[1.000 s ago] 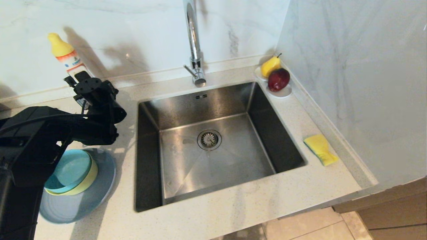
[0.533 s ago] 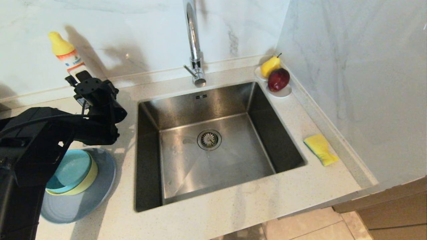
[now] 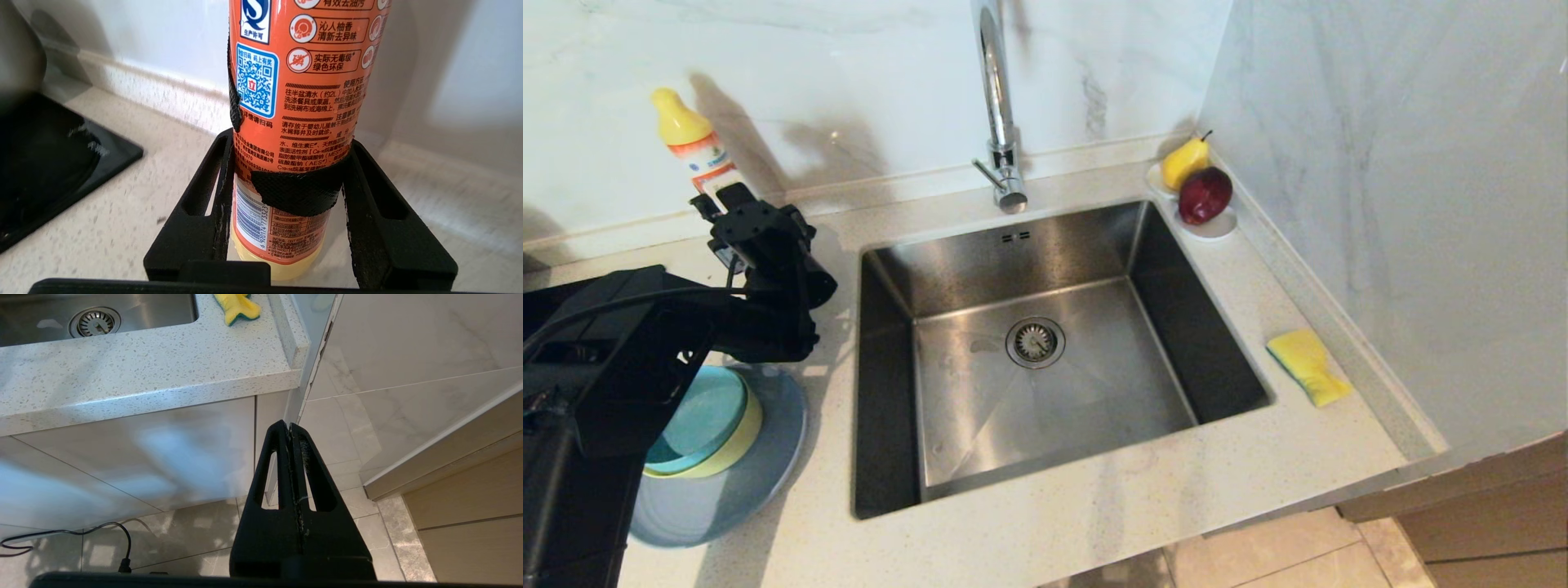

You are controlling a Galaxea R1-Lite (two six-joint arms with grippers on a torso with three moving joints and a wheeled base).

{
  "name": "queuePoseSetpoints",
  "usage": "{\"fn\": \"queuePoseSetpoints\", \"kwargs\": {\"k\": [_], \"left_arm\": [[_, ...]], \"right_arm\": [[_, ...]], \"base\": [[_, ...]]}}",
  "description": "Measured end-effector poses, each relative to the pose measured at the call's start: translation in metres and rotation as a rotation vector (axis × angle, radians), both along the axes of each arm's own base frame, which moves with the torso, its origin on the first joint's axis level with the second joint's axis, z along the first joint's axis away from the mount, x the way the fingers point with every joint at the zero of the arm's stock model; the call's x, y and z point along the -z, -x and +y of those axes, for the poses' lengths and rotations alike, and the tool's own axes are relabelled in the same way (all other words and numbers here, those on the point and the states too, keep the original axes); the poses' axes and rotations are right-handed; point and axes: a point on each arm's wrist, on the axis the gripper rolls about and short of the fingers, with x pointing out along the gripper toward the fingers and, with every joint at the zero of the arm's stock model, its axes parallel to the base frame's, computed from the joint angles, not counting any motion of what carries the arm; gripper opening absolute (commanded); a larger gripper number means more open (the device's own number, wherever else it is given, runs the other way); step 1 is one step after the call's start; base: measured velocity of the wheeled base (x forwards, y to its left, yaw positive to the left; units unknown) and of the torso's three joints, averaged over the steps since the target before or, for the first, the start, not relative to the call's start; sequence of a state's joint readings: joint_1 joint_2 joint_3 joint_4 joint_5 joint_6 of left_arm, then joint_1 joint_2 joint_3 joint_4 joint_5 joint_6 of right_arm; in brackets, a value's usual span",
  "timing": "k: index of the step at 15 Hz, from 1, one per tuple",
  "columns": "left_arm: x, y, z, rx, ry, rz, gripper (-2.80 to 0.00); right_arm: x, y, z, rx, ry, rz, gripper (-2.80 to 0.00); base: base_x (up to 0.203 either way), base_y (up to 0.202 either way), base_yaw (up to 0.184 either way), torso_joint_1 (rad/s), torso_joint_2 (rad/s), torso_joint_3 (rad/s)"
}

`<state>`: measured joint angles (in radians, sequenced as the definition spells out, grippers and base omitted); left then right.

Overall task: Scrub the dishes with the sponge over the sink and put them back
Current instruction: Place the dish soap on the table

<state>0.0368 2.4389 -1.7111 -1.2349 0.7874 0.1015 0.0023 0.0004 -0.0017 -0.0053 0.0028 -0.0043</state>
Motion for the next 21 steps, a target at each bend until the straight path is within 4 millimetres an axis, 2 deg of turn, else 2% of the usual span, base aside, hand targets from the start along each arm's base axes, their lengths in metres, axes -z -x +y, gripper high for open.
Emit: {"fn": "queuePoseSetpoints", "kwargs": {"k": [6,7,12,16,18,21], "left_arm": [[0.002,0.003,0.000,-0.002,-0.001,0.021,-2.80],[0.003,0.003,0.000,-0.002,0.000,0.026,0.00],[0.003,0.004,0.000,0.001,0.005,0.020,0.00],[-0.011,0.011,-0.001,-0.001,0.005,-0.023,0.00],[-0.023,0.019,-0.001,-0.011,0.010,-0.041,0.00],[-0.053,0.035,-0.002,-0.014,0.011,-0.074,0.00]], "right_arm": [[0.000,0.000,0.000,0.000,0.000,0.000,-2.80],[0.000,0.000,0.000,0.000,0.000,0.000,-2.80],[0.000,0.000,0.000,0.001,0.000,0.000,-2.80],[0.000,0.000,0.000,0.001,0.000,0.000,-2.80],[0.000,0.000,0.000,0.000,0.000,0.000,-2.80],[0.000,0.000,0.000,0.000,0.000,0.000,-2.80]], "base": [[0.000,0.000,0.000,0.000,0.00,0.000],[0.000,0.000,0.000,0.000,0.00,0.000],[0.000,0.000,0.000,0.000,0.00,0.000],[0.000,0.000,0.000,0.000,0.00,0.000],[0.000,0.000,0.000,0.000,0.00,0.000],[0.000,0.000,0.000,0.000,0.00,0.000]]}}
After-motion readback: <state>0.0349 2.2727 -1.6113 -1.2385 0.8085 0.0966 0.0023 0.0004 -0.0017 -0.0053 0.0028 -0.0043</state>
